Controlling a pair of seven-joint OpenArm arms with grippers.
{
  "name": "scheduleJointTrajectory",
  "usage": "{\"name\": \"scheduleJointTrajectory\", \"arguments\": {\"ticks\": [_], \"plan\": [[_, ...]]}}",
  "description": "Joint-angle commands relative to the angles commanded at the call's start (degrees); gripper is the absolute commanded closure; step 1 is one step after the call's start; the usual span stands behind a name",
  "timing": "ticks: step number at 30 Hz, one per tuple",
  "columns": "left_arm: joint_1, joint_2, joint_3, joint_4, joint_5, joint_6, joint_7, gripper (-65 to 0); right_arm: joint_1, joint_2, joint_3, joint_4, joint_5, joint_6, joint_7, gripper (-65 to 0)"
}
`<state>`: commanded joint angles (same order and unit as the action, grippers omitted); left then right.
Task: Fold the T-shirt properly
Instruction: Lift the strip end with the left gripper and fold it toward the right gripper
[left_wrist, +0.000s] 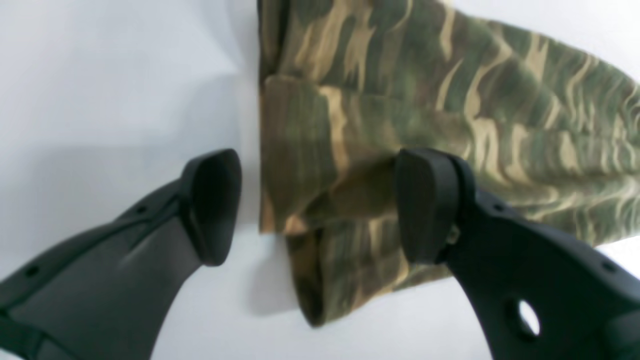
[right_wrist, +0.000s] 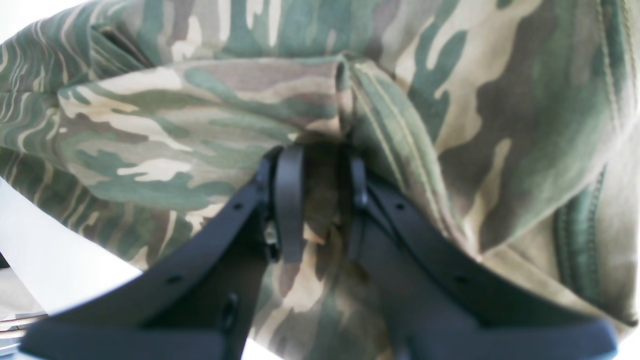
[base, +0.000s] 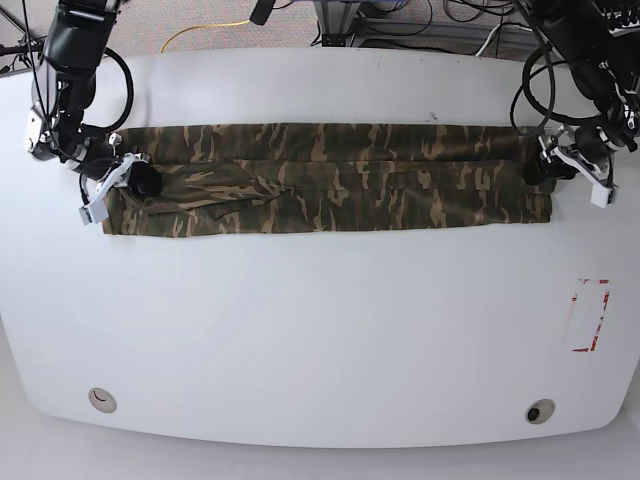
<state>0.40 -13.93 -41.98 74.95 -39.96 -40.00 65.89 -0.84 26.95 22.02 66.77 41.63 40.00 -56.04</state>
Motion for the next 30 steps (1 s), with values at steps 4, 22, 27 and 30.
{"name": "scheduleJointTrajectory", "arguments": {"ticks": [4, 22, 27, 30], "plan": [[0.1, 0.2, 4.6, -1.3, -0.4, 0.0, 0.0, -44.4, 0.0, 0.0, 0.0, 0.0, 0.0, 0.0, 0.0, -11.7], [3.0, 2.1, 11.4, 20.4, -0.4, 0.0, 3.8, -5.7, 0.4, -1.1, 0.2, 0.0, 0.0, 0.0, -0.8, -11.7], [2.8, 2.5, 17.5, 31.7, -0.4, 0.0, 10.0, -6.0, 0.5, -1.1, 0.2, 0.0, 0.0, 0.0, -1.2, -11.7], [1.9, 2.6, 23.8, 35.1, -0.5, 0.0, 11.2, -6.1, 1.0, -1.1, 0.2, 0.0, 0.0, 0.0, -1.2, -11.7]]}}
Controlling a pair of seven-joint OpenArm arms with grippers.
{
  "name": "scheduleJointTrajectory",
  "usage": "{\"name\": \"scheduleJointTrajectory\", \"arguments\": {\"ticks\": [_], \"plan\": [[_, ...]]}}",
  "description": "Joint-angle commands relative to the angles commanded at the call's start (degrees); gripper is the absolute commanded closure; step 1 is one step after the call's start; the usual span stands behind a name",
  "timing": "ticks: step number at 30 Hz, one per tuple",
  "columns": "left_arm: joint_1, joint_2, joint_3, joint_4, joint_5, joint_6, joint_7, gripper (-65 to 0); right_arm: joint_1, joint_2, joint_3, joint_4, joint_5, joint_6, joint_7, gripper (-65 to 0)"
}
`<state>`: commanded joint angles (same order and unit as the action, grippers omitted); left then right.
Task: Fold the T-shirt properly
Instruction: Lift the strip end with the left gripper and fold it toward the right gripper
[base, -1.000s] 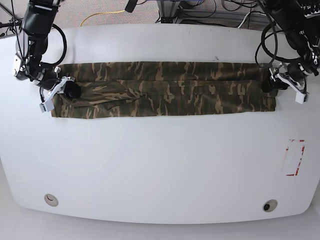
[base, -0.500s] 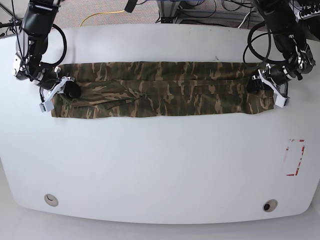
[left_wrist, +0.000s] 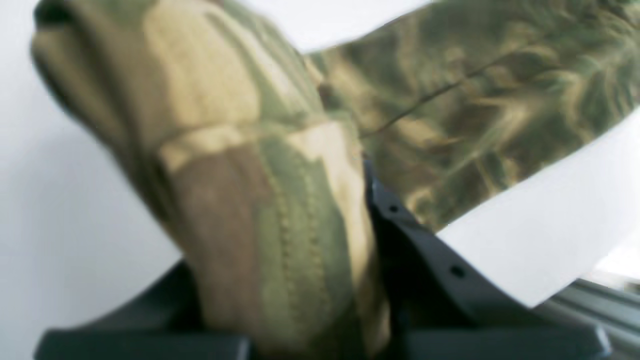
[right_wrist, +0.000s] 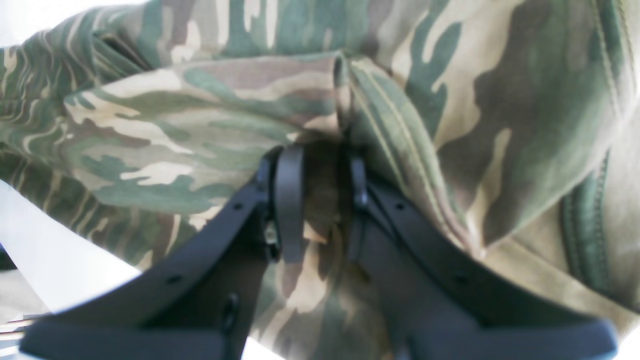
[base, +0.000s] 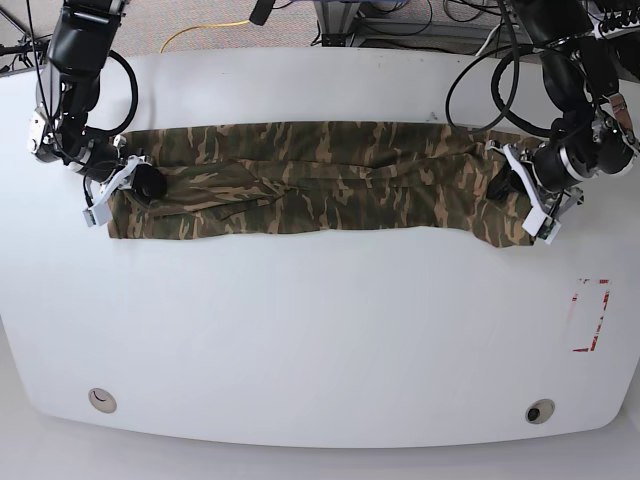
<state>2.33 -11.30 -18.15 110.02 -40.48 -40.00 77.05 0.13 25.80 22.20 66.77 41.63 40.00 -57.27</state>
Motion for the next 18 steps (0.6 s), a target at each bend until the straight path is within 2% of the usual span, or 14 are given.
{"name": "scheduleJointTrajectory", "arguments": {"ticks": [4, 10, 14, 18], "plan": [[-1.0, 2.3, 5.5, 0.8, 0.2, 0.0, 0.0, -6.1, -0.1, -0.5, 0.1, 0.0, 0.0, 0.0, 0.0, -11.7], [-5.2, 7.8, 12.0, -1.9, 0.7, 0.0, 0.0, -6.1, -0.2, -0.8, 0.1, 1.2, 0.0, 0.0, 0.0, -11.7], [-8.5, 11.4, 15.1, -5.3, 6.4, 0.0, 0.0, -6.1, 0.0, -0.8, 0.1, 1.9, 0.0, 0.0, 0.0, -11.7], [-9.6, 12.7, 16.9, -6.8, 9.8, 0.0, -0.1, -6.3, 0.0, -0.8, 0.1, 2.0, 2.0, 0.0, -0.8, -11.7]]}}
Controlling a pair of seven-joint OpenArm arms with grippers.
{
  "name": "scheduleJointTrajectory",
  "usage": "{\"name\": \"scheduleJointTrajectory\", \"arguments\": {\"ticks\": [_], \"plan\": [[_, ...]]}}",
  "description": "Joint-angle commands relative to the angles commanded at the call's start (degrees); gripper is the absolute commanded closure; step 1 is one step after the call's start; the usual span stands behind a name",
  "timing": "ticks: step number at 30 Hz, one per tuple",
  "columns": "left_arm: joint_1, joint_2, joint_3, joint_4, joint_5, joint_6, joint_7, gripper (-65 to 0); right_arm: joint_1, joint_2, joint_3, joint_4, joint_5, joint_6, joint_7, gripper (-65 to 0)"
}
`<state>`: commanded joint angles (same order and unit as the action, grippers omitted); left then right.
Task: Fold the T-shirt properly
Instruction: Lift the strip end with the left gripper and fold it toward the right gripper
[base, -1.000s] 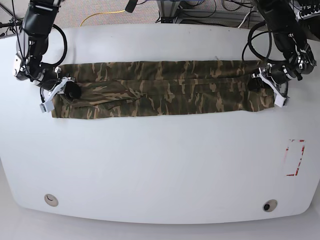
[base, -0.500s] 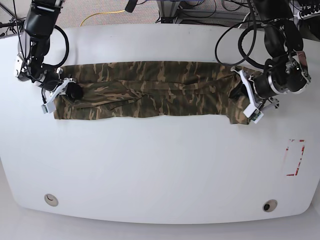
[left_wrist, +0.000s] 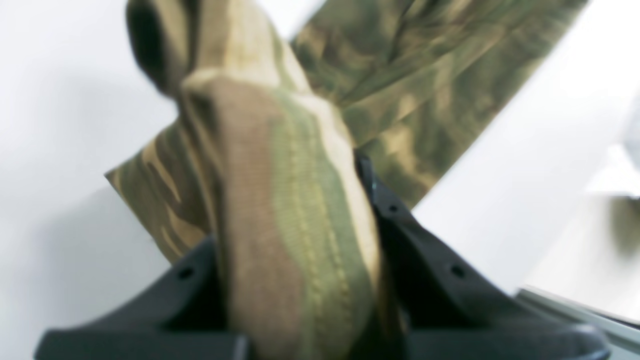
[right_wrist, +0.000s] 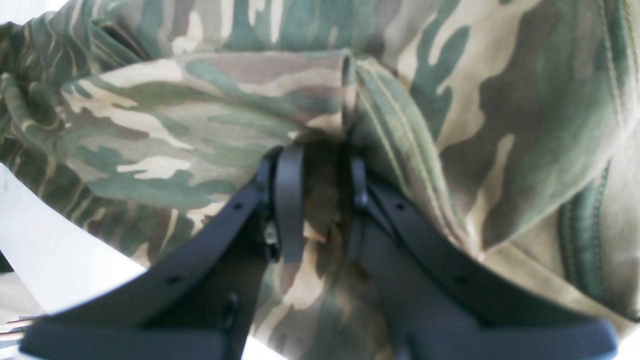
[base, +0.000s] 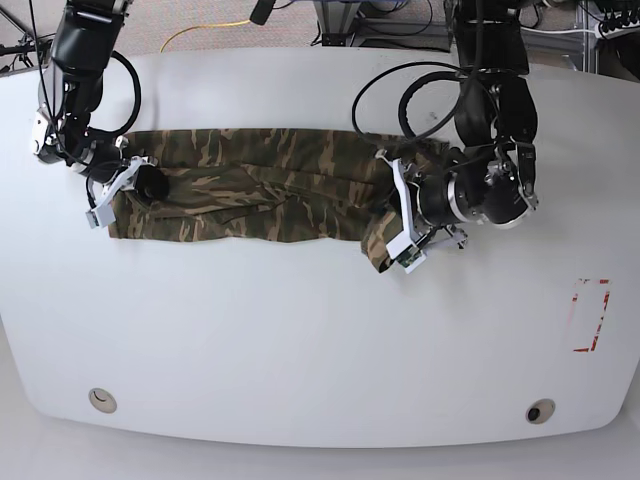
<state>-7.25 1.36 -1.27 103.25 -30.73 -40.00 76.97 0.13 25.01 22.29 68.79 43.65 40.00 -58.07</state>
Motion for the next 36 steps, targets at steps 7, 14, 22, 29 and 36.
{"name": "scheduleJointTrajectory", "arguments": {"ticks": [7, 14, 22, 29, 36], "plan": [[-0.4, 1.0, 0.1, -0.1, -0.1, 0.0, 0.0, -10.3, -0.4, 0.4, 0.0, 0.0, 5.0, 0.0, -0.4, -11.7], [-0.4, 3.2, 2.1, 0.4, -0.3, 0.0, 0.2, -37.2, -0.3, 0.4, -0.1, 0.0, 5.3, 0.0, -0.4, -11.7], [-3.1, 7.6, 6.4, 5.1, -0.3, 0.0, 3.0, -38.2, -0.4, 0.4, -0.1, 0.0, 5.3, 0.0, -0.4, -11.7], [-3.7, 4.7, -0.4, 4.7, 0.4, 0.0, 2.5, -38.2, -0.4, 0.4, -0.1, 0.5, 5.5, 0.0, -0.4, -11.7], [0.0, -2.1, -1.1, 5.0, 0.8, 1.3, -0.1, -38.3, -1.4, 0.4, -0.1, 11.4, 11.0, 0.0, -2.7, -13.3]]}}
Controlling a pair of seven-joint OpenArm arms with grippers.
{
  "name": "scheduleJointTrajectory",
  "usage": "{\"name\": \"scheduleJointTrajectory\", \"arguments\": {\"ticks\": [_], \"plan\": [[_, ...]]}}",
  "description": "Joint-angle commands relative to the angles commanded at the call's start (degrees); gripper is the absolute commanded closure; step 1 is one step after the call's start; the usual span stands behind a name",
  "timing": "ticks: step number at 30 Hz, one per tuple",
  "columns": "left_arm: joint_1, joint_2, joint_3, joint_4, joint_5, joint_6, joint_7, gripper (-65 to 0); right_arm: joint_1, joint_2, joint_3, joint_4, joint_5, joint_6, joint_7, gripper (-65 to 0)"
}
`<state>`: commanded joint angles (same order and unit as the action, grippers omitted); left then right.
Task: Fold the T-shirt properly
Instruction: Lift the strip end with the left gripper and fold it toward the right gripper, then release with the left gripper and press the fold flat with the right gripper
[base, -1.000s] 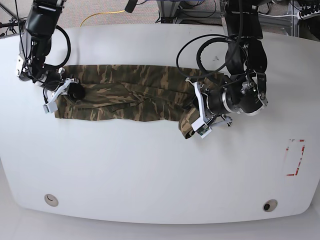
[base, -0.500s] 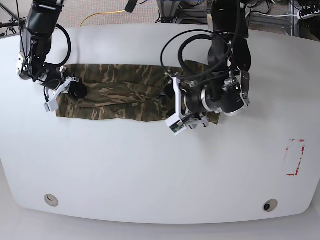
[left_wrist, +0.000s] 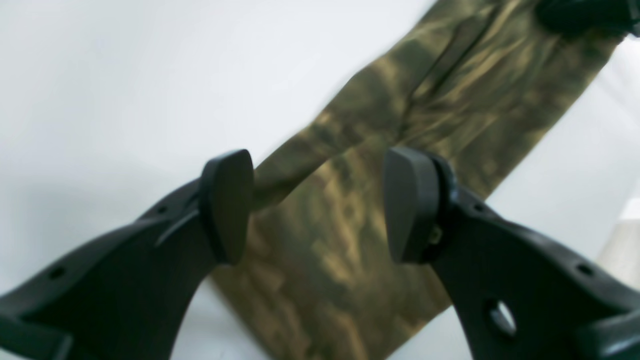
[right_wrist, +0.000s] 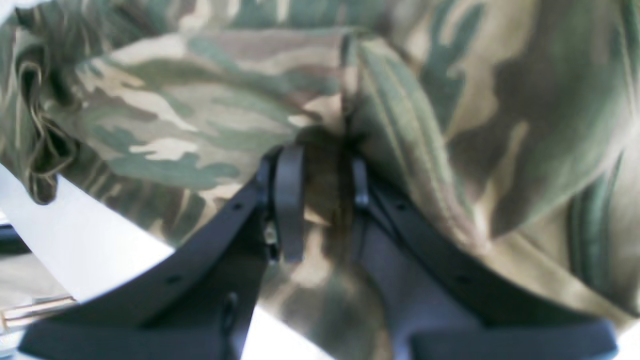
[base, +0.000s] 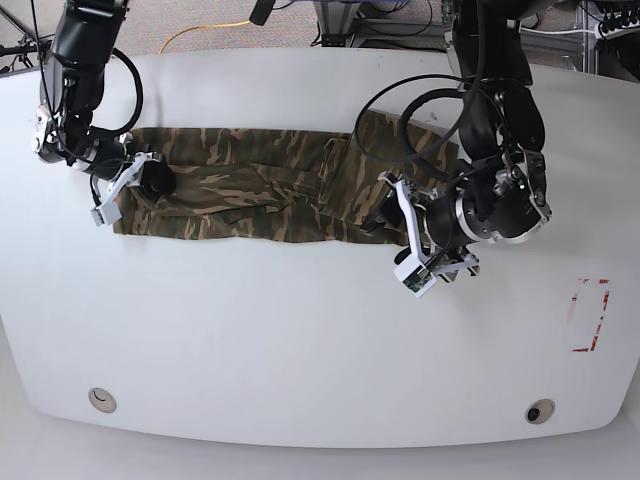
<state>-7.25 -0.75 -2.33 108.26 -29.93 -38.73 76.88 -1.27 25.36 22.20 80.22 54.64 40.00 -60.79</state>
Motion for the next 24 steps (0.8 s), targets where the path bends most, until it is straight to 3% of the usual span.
{"name": "scheduleJointTrajectory", "arguments": {"ticks": [2, 8, 10, 14, 17, 24], "plan": [[0.5, -1.7, -2.0, 0.0, 0.1, 0.1, 0.0, -38.1, 0.1, 0.1, 0.0, 2.2, 1.8, 0.0, -1.6, -17.1], [3.3, -6.7, -12.1, -0.1, -0.2, 0.1, -1.8, -38.1, -0.1, -0.4, -0.3, 12.2, 9.0, 0.0, -3.5, -49.1], [5.1, -8.4, -14.9, -0.1, -0.3, 0.1, -2.8, -37.9, -0.2, -0.5, -0.4, 14.6, 12.0, 0.0, -4.6, -55.2], [7.6, -12.0, -20.8, -0.2, -0.2, 0.1, -5.3, -37.9, 1.1, -5.2, -1.8, 15.6, 14.8, 0.0, -6.8, -56.1], [9.4, -13.3, -24.7, -0.2, -0.2, 0.1, -5.9, -37.9, 2.4, -7.9, -6.2, 15.5, 14.4, 0.0, -6.9, -56.1], [12.0, -15.0, -33.7, -0.2, -0.2, 0.0, -5.9, -37.9, 4.6, -15.9, -14.4, 15.3, 5.9, 0.0, -6.7, -56.1]]}}
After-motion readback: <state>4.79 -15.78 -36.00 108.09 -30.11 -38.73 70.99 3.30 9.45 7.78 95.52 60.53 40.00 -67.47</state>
